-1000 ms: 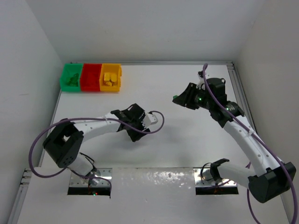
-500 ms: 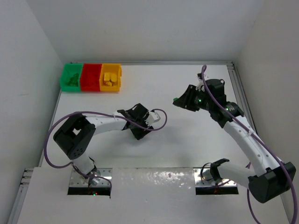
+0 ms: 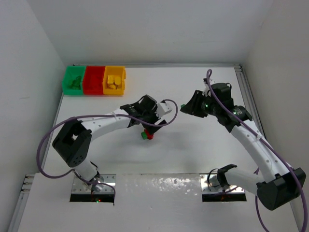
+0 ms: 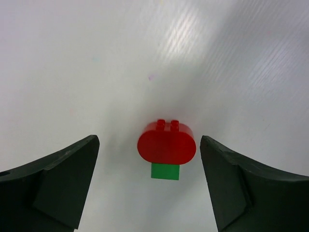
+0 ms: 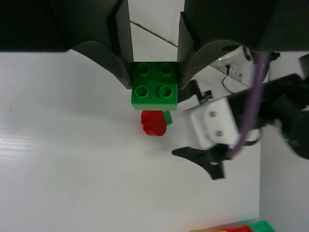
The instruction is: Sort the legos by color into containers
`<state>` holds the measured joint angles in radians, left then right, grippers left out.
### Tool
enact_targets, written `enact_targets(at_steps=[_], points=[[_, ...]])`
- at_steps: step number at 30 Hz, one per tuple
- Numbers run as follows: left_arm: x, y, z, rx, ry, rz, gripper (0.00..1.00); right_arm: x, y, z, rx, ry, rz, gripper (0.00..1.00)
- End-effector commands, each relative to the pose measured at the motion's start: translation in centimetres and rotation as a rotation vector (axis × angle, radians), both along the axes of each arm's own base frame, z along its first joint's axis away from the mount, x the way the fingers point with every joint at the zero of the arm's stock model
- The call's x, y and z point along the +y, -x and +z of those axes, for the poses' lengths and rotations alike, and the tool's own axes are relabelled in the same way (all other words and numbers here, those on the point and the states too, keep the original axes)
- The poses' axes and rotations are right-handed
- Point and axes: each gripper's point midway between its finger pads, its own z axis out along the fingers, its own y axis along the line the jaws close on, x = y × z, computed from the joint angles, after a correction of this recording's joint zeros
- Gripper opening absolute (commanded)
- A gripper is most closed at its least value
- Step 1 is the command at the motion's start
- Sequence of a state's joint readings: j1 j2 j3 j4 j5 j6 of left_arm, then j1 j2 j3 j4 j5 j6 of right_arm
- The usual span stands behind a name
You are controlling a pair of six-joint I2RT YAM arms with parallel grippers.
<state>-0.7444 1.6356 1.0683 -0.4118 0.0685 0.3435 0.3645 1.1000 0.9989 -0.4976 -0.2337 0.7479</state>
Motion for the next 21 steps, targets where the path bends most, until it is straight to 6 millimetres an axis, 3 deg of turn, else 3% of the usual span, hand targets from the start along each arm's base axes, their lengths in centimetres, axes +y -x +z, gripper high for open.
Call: enact_targets(at_steps=[1,5,9,13,17,21], points=[[-2.2,-1.4,6.7,-0.119,0.134,-0.060,0.84,-0.7,-0.3,1.7,-0.052,0.049,-0.011,0.00],[-3.3,-1.0,9.9,-0.136,0.186,-0.132,0.87,-0.1,-0.4,1.4,-0.041,0.019,-0.002,0.00],[-5.2,0.1,12.3,-0.100,0.268,-0.217,1.00,1.2,-1.0,1.1,-0.030,-0.044,0.019,0.00],[-7.6,1.1,15.5,-0.079,0.368,-0.311,1.00,3.3,-1.8,0.5,0.003,-0.099,0.065,0.00],[-8.9,0.2,17.2,-0.117,0.396,-0.347,1.00,5.4,-2.0,0.7,0.003,-0.096,0.130,0.00],[-8.8,-0.2,17.9,-0.166,0.362,-0.401,0.97,5.9,-2.3,1.3,-0.011,-0.109,0.142,0.00]])
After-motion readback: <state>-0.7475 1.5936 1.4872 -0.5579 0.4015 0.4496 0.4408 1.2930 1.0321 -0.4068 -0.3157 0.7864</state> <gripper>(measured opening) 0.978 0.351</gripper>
